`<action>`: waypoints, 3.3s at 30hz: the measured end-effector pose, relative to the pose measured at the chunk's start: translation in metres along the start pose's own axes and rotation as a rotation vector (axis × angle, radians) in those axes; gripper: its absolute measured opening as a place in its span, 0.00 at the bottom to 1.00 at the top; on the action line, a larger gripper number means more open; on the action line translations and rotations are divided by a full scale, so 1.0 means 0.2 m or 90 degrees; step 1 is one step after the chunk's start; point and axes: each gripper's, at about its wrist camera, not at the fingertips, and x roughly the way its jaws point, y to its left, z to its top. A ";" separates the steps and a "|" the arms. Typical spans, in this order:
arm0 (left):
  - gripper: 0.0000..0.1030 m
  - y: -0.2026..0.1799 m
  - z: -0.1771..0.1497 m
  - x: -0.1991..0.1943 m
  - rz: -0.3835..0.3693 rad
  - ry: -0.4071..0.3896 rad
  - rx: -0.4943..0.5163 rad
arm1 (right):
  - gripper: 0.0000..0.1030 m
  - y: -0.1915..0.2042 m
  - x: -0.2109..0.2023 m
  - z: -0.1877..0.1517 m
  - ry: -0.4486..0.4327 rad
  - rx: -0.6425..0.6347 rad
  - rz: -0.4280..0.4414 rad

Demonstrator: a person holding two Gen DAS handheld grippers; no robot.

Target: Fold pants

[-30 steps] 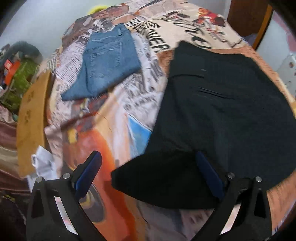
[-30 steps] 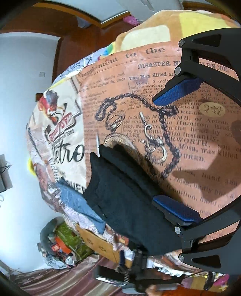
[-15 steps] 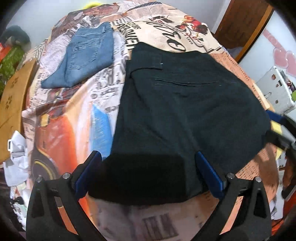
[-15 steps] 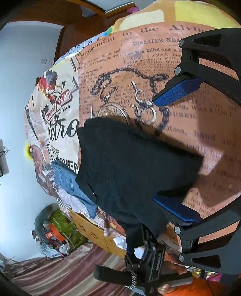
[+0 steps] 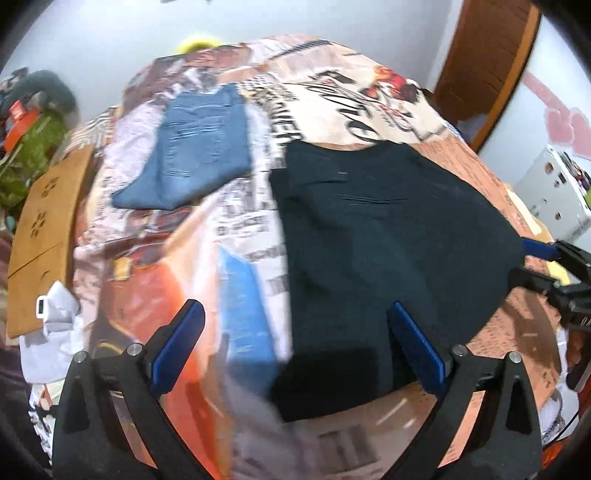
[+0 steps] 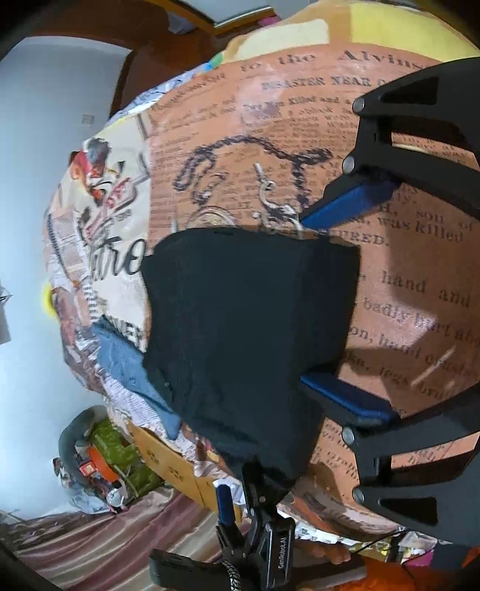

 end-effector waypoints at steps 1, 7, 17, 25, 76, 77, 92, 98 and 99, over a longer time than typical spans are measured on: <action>0.99 0.03 -0.01 0.01 0.014 0.005 -0.003 | 0.69 0.00 0.00 0.01 -0.006 -0.002 -0.001; 0.99 0.11 -0.11 0.09 0.004 0.023 -0.034 | 0.53 -0.02 0.07 0.01 0.002 -0.008 0.010; 0.99 0.13 -0.16 0.05 0.016 -0.004 -0.093 | 0.24 -0.08 0.04 -0.02 -0.007 -0.010 0.007; 0.75 0.30 -0.20 0.05 0.072 0.043 -0.146 | 0.24 -0.10 0.04 -0.01 0.004 0.021 0.018; 0.99 0.00 0.61 0.67 0.015 0.052 0.025 | 0.16 -0.22 0.65 0.63 0.053 -0.150 0.015; 0.99 0.00 0.61 0.67 0.017 0.047 0.029 | 0.15 -0.22 0.65 0.63 0.051 -0.155 0.008; 1.00 -0.05 0.62 0.28 0.031 -0.062 0.014 | 0.25 -0.16 0.37 0.67 0.005 -0.141 -0.025; 1.00 -0.07 0.57 0.11 0.024 -0.086 0.013 | 0.42 -0.11 0.19 0.63 -0.025 -0.137 -0.015; 1.00 -0.08 0.55 0.09 0.032 -0.091 0.021 | 0.47 -0.10 0.17 0.62 -0.024 -0.140 -0.016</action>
